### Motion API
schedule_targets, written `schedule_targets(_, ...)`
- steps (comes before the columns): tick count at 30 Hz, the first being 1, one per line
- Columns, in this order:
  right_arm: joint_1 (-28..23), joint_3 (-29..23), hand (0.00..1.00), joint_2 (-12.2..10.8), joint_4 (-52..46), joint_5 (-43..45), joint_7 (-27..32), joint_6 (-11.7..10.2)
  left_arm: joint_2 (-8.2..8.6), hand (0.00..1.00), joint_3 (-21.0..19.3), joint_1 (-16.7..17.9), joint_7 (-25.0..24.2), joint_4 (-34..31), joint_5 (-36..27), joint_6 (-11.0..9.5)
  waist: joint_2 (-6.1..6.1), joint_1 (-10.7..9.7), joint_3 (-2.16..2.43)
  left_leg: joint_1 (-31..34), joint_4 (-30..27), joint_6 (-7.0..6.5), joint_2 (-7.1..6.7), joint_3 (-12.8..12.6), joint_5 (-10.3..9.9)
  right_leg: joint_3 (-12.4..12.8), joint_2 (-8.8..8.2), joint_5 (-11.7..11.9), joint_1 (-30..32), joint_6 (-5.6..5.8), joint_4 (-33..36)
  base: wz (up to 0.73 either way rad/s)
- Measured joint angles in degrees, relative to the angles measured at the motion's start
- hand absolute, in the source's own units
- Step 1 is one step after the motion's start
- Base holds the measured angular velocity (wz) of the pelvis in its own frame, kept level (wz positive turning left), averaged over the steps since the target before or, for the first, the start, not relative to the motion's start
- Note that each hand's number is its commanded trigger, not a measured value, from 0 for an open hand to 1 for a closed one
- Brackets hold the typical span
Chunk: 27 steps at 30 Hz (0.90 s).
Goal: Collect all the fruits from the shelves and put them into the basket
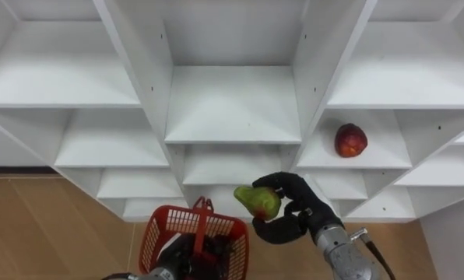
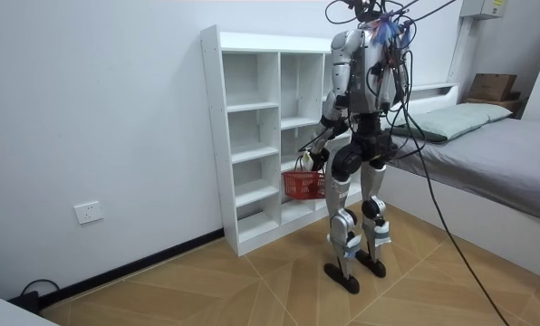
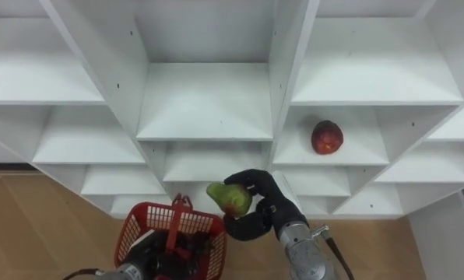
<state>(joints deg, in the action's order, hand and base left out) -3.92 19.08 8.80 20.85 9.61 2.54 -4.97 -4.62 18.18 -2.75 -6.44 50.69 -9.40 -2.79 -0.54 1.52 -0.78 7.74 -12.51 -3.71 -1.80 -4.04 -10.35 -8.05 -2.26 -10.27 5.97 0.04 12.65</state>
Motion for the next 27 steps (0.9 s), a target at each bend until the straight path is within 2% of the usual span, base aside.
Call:
schedule_targets(6,0.0,0.2,1.0,0.1,1.2,0.2,1.0,0.0,-0.1,1.0,0.0,-0.5,0.5,0.0,0.0,-0.3,0.87,0.1,-0.08,-0.1,0.2,0.0,0.01,0.1,0.0,-0.2,0.01,0.0,0.0,0.0,0.0,0.0)
schedule_targets(14,0.9,1.2,1.0,0.0,7.1,0.2,1.6,-0.4,-0.46,1.0,0.0,-1.0,0.6,-0.2,0.0,-0.3,0.91,0.1,-0.1,-0.1,0.4,0.01,0.01,0.1,0.0,-1.6,-0.17,0.0,0.1,0.0,0.0,0.0)
schedule_targets(20,1.9,2.2,1.0,0.0,13.0,0.2,1.6,-0.4,-0.44,1.0,0.0,-1.3,0.4,-0.2,0.0,-0.3,0.89,0.3,-0.09,-0.1,0.3,0.0,0.01,0.0,0.0,-1.4,-0.22,0.0,0.1,0.0,0.0,0.0)
schedule_targets(27,2.8,2.2,1.0,0.0,14.2,0.9,1.6,-0.4,-0.45,1.0,0.0,-1.5,-0.1,-0.2,0.1,-0.3,0.88,0.3,-0.08,0.1,-0.1,0.0,0.03,0.0,0.0,-1.5,-0.2,0.0,0.1,0.0,0.0,0.0)
